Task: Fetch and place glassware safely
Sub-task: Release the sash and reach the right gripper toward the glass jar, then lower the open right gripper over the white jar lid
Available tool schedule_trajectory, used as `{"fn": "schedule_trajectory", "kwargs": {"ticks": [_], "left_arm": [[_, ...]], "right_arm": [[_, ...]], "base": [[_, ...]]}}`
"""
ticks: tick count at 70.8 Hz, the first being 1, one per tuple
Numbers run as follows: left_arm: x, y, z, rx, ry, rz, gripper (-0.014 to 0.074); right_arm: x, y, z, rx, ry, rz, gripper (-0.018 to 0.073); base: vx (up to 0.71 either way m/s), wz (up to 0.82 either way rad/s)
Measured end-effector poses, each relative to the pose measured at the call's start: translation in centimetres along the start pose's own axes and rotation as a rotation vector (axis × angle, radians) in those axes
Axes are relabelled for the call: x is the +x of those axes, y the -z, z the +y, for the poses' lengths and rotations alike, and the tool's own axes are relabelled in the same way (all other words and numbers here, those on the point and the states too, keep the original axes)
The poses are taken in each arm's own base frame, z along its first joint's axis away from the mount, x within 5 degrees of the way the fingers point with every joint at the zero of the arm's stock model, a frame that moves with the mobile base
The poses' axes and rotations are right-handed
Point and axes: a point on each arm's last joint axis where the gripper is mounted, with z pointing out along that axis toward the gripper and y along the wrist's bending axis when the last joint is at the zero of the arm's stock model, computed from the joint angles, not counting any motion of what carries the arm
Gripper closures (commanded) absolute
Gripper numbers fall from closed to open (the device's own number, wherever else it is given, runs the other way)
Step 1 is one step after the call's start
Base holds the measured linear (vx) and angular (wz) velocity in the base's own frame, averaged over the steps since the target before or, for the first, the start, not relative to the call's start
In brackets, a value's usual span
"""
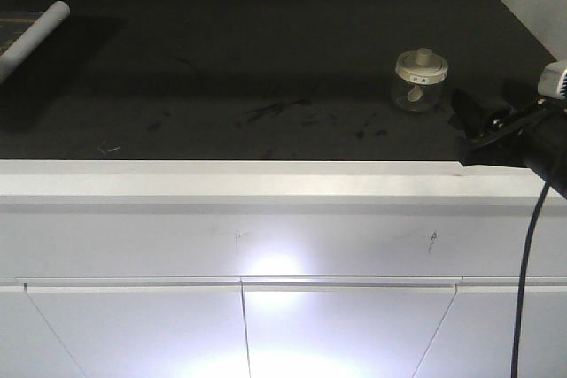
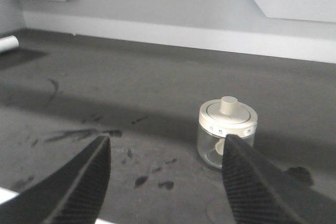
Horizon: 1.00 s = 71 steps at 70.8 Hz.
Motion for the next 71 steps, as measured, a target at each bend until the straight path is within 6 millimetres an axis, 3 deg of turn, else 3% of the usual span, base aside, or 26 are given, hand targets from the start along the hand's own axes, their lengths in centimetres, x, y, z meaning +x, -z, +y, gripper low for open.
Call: {"fn": "schedule_trajectory", "kwargs": {"ticks": [14, 42, 52, 71], "left_arm": [[0.0, 0.0, 0.0, 0.000, 0.000, 0.001, 0.0603], [0.0, 0.0, 0.0, 0.000, 0.000, 0.001, 0.0603], [0.0, 0.0, 0.0, 0.000, 0.000, 0.001, 0.0603], [0.0, 0.0, 0.0, 0.000, 0.000, 0.001, 0.0603]], "right_arm": [[1.4, -4.6, -1.7, 0.063, 0.031, -0.016, 0.0113], [0.7, -14.6, -4.6, 0.084, 0.071, -0.056, 0.0113], [0.9, -17.3, -5.3, 0.087, 0.076, -0.073, 0.0113], [3.2, -21.2, -6.3, 0.093, 0.072, -0.051, 0.0113]], "base": [[0.00, 0.00], [0.00, 0.00], [0.00, 0.00], [0.00, 0.00]]}}
